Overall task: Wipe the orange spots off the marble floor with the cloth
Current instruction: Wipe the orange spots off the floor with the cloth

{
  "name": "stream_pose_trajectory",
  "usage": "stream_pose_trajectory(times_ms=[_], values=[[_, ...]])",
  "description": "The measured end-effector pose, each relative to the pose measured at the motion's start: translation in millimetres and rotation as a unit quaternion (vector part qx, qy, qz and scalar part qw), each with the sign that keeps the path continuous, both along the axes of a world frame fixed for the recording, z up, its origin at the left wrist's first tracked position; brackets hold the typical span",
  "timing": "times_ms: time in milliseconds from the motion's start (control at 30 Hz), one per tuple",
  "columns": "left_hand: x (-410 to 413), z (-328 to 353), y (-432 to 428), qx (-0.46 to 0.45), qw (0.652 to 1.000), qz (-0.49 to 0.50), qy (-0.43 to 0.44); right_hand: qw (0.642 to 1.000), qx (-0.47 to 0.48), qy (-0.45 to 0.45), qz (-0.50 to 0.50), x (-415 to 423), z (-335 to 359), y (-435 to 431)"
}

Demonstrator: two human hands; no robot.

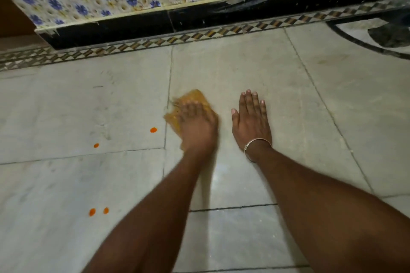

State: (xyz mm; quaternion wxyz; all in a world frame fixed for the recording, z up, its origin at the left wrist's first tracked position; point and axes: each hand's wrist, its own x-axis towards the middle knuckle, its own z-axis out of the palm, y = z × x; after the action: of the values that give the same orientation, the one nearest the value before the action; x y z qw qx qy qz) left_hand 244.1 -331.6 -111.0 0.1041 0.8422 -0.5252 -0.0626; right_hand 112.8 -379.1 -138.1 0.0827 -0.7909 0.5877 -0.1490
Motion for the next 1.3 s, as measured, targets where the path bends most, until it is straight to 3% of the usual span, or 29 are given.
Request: stream_pose_trajectory(times_ms=[100,200,300,400,467,533,600,700,900,1100,1233,1300], values=[[-8.7,-1.0,-2.7,-0.004,0.997,-0.077,0.013,1.000,0.015,-0.008,0.021,-1.9,1.6,8.6],[30.6,39.4,-44.8,0.022,0.996,-0.039,0.076,0.996,0.037,-0.049,0.065,-14.6,0.3,18.0],[79.5,102.5,-51.6,0.036,0.980,-0.012,0.195,0.985,0.122,-0.093,0.084,-25.5,10.6,12.3],[100.1,138.5,7.5,0.029,0.966,-0.070,0.248,0.964,0.218,-0.143,0.052,-20.7,26.2,10.3],[92.9,123.8,62.7,0.061,0.969,-0.134,0.198,0.966,0.226,-0.119,0.051,-14.5,28.6,24.9],[71.9,74.1,108.3,0.139,0.959,-0.231,0.085,0.973,0.196,-0.075,0.095,-10.5,22.0,49.6],[50.2,21.5,123.0,0.136,0.963,-0.231,0.004,0.975,0.177,-0.062,0.123,-11.6,18.4,61.7],[42.4,-9.5,118.8,0.065,0.983,-0.172,-0.019,0.977,0.180,-0.053,0.102,-7.4,17.5,59.9],[41.8,-5.0,128.7,0.059,0.997,-0.047,0.000,0.978,0.186,-0.041,0.090,13.3,27.9,95.3],[21.9,0.6,133.9,0.061,0.985,-0.158,-0.028,0.966,0.239,-0.062,0.081,23.0,29.9,112.4],[58.3,-2.9,142.5,0.080,0.996,-0.038,-0.003,0.951,0.279,-0.072,0.115,11.4,36.9,113.8],[39.3,-6.5,159.1,0.061,0.997,-0.039,0.006,0.953,0.274,-0.056,0.116,10.0,38.0,112.2]])
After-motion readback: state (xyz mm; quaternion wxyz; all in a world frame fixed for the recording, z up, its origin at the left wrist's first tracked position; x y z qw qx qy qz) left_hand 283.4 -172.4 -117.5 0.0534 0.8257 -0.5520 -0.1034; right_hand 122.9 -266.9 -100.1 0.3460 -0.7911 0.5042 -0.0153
